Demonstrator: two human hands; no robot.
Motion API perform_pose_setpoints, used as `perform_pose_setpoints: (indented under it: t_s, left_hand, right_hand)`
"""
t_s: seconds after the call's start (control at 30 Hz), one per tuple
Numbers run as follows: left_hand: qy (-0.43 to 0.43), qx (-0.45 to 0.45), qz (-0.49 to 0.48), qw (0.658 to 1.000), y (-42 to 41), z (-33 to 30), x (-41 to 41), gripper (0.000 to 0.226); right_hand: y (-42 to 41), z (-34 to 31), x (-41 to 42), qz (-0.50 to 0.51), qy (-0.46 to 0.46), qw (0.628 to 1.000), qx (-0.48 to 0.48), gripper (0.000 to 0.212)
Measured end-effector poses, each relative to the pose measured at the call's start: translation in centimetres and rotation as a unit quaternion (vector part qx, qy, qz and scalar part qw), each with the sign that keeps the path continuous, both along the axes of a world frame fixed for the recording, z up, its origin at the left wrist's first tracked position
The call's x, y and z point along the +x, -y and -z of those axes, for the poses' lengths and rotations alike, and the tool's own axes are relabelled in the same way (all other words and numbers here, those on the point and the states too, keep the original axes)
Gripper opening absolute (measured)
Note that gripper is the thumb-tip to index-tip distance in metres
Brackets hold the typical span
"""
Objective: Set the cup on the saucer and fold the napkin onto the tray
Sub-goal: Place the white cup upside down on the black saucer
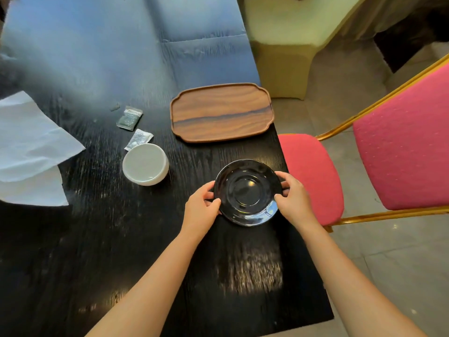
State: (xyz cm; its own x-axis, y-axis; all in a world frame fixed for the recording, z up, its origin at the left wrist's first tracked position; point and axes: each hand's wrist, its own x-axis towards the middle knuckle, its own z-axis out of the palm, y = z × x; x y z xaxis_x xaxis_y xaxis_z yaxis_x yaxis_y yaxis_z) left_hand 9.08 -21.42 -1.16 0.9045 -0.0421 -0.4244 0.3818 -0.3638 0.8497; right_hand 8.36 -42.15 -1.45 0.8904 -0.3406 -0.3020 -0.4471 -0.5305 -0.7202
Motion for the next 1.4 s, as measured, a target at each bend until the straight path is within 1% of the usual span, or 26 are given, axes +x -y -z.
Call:
perform_pose_setpoints:
  t_s: [0.23,0.47,0.57,0.63,0.7,0.77,0.83,0.87,0.9,0.93,0.97,1.0,1.03,1.1,1.17,1.2,1.27,1.4]
  left_hand:
    - [-0.002,-0.002,0.003,1.000,0.1,0.4,0.2,0.052]
    - [0.019,0.027,0.008,0.999,0.2,-0.1,-0.1,0.054]
    - [-0.002,0.030,0.002,1.000,0.0,0.0,-0.1,0.056]
    - [-0.008,0.050,0.012,0.999,-0.7,-0.3,-0.2,0.059]
    - [0.027,0.089,0.035,0.995,-1.9,-1.1,-0.7,0.053]
    - [0.114,0.141,0.040,0.983,-3.7,-2.2,-1.4,0.043]
    - [0.222,0.208,0.028,0.952,-5.9,-3.0,-1.7,0.039]
    - [0.267,0.254,0.024,0.929,-7.1,-3.0,-1.6,0.042]
    - [0.294,0.306,0.025,0.905,-8.2,-3.0,-1.3,0.047]
    - [0.296,0.355,0.032,0.886,-9.1,-2.9,-1.0,0.053]
    - [0.273,0.393,0.046,0.877,-9.9,-3.0,-0.7,0.058]
    - [0.233,0.414,0.058,0.878,-10.4,-3.1,-0.3,0.062]
    - [0.183,0.419,0.068,0.887,-10.9,-3.3,0.0,0.064]
    - [0.089,0.397,0.081,0.910,-11.6,-3.5,0.5,0.063]
    - [0.043,0.384,0.089,0.918,-11.9,-3.6,1.0,0.059]
    - [0.040,0.380,0.089,0.920,-12.0,-3.7,1.3,0.057]
    - [0.044,0.375,0.085,0.922,-12.2,-3.6,1.5,0.054]
    - [0.073,0.390,0.101,0.912,-12.7,-3.4,1.1,0.052]
  right_hand:
    - [0.2,0.1,0.2,-0.004,0.002,1.000,0.008,0.057]
    - [0.2,0.2,-0.1,-0.006,-0.010,1.000,0.012,0.058]
    - [0.1,-0.3,0.2,-0.020,-0.033,0.999,-0.002,0.056]
    - [0.0,-1.3,0.3,-0.004,-0.048,0.998,-0.050,0.054]
    - [-0.7,-2.5,0.3,0.015,-0.030,0.991,-0.129,0.048]
    - [-2.6,-3.7,0.7,-0.010,0.027,0.984,-0.174,0.043]
    - [-5.6,-4.1,1.5,-0.098,0.097,0.972,-0.190,0.044]
    - [-7.3,-4.2,2.0,-0.154,0.127,0.959,-0.202,0.045]
    - [-9.1,-4.1,2.4,-0.212,0.155,0.940,-0.219,0.048]
    - [-10.9,-3.8,2.8,-0.268,0.181,0.916,-0.237,0.051]
    - [-12.4,-3.4,3.2,-0.318,0.199,0.892,-0.251,0.055]
    - [-13.7,-3.1,3.7,-0.360,0.210,0.870,-0.262,0.059]
    - [-14.8,-2.7,4.3,-0.393,0.212,0.854,-0.266,0.062]
    - [-16.3,-2.3,5.5,-0.431,0.199,0.839,-0.265,0.066]
    - [-17.1,-2.0,6.4,-0.456,0.167,0.834,-0.262,0.064]
    - [-17.3,-1.9,6.8,-0.465,0.156,0.831,-0.261,0.060]
    - [-17.5,-1.8,7.1,-0.471,0.164,0.828,-0.257,0.054]
    - [-17.6,-1.9,6.9,-0.470,0.179,0.823,-0.262,0.045]
